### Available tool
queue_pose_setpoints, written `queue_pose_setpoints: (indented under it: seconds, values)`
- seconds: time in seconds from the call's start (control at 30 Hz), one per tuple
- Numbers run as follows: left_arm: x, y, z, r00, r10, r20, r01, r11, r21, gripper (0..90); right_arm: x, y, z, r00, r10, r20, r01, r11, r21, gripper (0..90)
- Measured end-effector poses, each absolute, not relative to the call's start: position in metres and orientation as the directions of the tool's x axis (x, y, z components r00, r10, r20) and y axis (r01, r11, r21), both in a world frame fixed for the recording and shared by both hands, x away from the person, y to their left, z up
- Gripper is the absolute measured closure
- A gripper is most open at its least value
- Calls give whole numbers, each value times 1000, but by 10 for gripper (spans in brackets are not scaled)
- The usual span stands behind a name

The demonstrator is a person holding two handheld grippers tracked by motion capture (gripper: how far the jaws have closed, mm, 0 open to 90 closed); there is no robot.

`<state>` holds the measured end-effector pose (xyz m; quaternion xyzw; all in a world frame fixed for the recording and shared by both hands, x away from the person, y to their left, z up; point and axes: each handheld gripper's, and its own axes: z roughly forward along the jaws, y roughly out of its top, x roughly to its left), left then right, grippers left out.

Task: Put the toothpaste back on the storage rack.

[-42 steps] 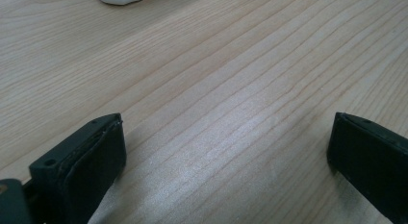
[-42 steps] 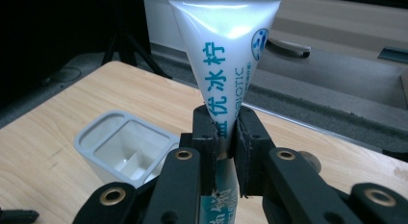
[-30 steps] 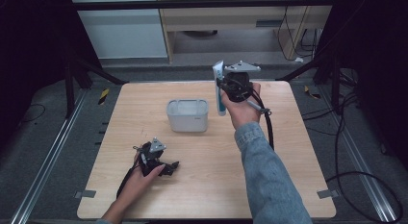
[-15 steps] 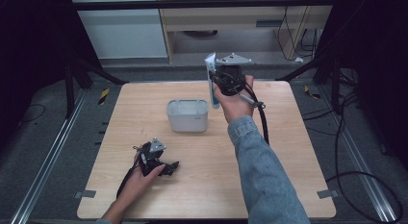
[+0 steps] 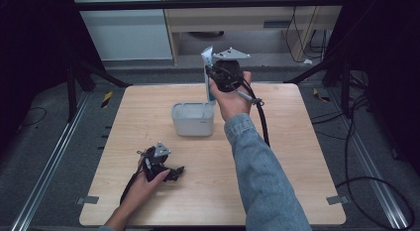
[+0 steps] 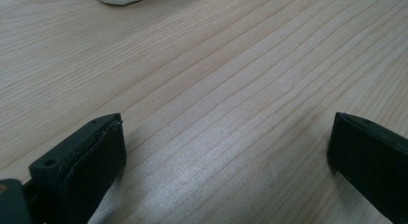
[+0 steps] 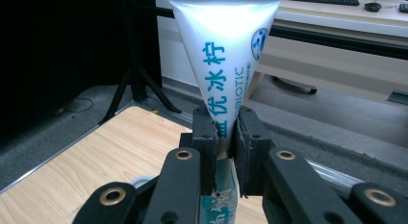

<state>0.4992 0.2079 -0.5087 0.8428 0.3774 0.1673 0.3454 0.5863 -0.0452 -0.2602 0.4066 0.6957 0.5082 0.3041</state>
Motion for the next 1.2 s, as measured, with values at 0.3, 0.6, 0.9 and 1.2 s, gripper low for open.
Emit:
queue_pose_setpoints:
  seconds: [0.3, 0.6, 0.9, 1.2]
  values:
    - [499, 208, -509, 659, 752, 22, 520, -477, 709, 0, 592, -29, -262, -498, 867, -18, 247, 162, 955, 804]
    - [499, 208, -509, 659, 752, 23, 520, -477, 708, 0, 592, -21, -266, -506, 862, -22, 245, 168, 955, 804]
    - [499, 208, -509, 659, 752, 24, 520, -477, 709, 0, 592, -12, -270, -518, 855, -17, 243, 166, 956, 804]
    - [499, 208, -509, 659, 752, 25, 519, -478, 708, 0, 591, -5, -274, -531, 847, -21, 238, 173, 956, 804]
